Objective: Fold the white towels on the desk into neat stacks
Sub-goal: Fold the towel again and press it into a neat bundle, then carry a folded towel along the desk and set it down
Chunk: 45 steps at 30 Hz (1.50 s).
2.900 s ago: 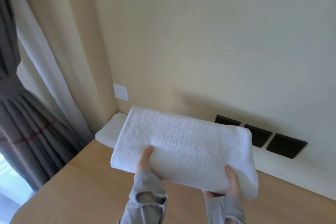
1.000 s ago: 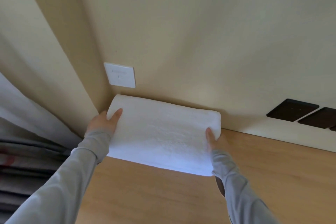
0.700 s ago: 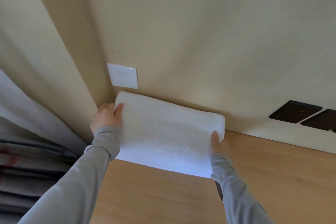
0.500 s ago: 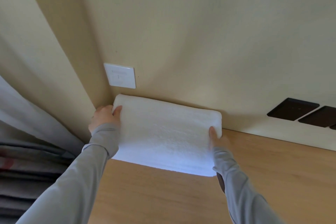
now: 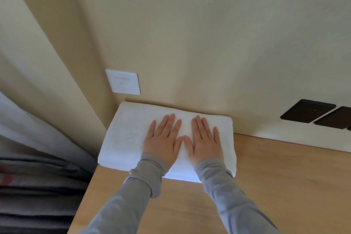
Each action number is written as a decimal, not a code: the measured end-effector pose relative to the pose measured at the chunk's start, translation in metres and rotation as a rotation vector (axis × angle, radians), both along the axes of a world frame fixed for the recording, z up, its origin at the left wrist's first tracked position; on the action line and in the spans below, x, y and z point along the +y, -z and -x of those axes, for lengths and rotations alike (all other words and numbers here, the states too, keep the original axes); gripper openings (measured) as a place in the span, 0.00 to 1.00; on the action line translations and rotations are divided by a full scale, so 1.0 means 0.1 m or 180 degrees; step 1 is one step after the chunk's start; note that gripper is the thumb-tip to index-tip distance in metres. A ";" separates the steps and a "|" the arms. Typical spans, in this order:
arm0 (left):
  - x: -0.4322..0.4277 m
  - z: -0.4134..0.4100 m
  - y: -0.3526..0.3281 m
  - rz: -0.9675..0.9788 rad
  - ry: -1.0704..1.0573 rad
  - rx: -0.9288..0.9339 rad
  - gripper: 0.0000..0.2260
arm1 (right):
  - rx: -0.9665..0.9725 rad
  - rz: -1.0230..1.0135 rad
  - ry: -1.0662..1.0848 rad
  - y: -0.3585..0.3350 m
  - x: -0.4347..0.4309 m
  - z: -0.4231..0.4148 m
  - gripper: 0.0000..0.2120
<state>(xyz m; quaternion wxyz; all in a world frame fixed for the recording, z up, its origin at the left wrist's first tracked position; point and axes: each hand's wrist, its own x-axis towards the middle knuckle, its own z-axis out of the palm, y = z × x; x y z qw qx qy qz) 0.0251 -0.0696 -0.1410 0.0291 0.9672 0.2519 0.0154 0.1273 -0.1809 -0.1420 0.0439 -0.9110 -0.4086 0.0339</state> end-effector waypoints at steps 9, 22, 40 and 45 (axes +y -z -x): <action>0.13 0.12 -0.09 0.0266 -0.0205 0.0225 0.27 | 0.0174 0.0235 -0.0266 -0.19 -0.23 -0.18 0.28; 0.52 0.78 -0.65 0.0609 -0.1461 -0.0354 0.23 | -0.0199 -0.0747 0.0916 -1.36 -2.54 -0.75 0.24; -4.95 -1.91 -2.48 0.0113 0.1401 -0.1107 0.24 | -0.0715 -0.0876 0.1691 -2.51 -6.17 -1.14 0.25; -5.81 -2.31 -2.49 0.0152 0.1758 -0.1094 0.23 | -0.0862 -0.0761 0.2150 -2.55 -7.09 -1.28 0.25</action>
